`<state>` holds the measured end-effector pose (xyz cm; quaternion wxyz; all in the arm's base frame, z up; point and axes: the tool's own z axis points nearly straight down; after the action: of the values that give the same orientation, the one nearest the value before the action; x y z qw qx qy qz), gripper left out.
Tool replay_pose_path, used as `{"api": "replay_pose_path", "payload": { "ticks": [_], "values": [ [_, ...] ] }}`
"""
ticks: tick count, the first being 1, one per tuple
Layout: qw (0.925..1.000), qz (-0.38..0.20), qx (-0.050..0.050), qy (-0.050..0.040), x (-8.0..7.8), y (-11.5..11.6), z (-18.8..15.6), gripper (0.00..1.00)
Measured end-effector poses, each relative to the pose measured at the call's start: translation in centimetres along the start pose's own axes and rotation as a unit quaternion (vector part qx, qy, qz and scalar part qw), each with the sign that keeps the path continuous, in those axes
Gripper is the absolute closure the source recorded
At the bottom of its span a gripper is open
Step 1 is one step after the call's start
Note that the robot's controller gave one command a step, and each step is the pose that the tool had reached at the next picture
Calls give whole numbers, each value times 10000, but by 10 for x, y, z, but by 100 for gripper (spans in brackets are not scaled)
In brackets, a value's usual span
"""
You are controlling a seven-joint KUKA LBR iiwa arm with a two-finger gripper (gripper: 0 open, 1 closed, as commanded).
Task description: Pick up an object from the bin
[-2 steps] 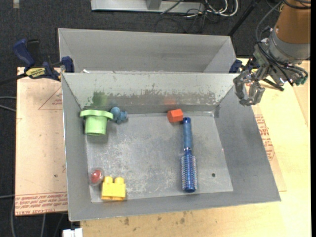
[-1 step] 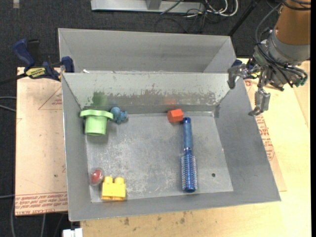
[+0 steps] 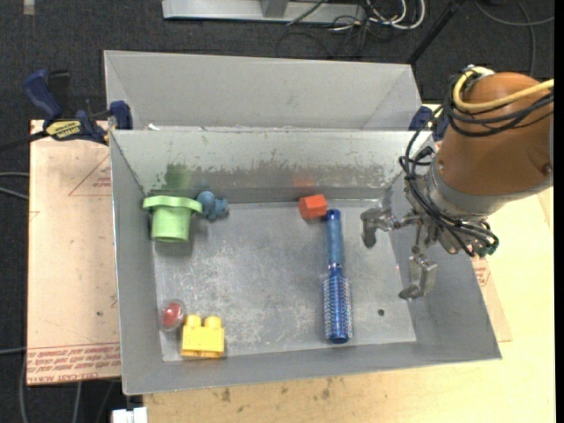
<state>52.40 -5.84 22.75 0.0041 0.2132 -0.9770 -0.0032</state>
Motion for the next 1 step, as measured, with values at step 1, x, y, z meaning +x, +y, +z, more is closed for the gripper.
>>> {"api": "replay_pose_path", "payload": {
  "ticks": [1],
  "values": [
    [9934, -1146, 10, -8, -13, 73, 96, 0]
  ]
}}
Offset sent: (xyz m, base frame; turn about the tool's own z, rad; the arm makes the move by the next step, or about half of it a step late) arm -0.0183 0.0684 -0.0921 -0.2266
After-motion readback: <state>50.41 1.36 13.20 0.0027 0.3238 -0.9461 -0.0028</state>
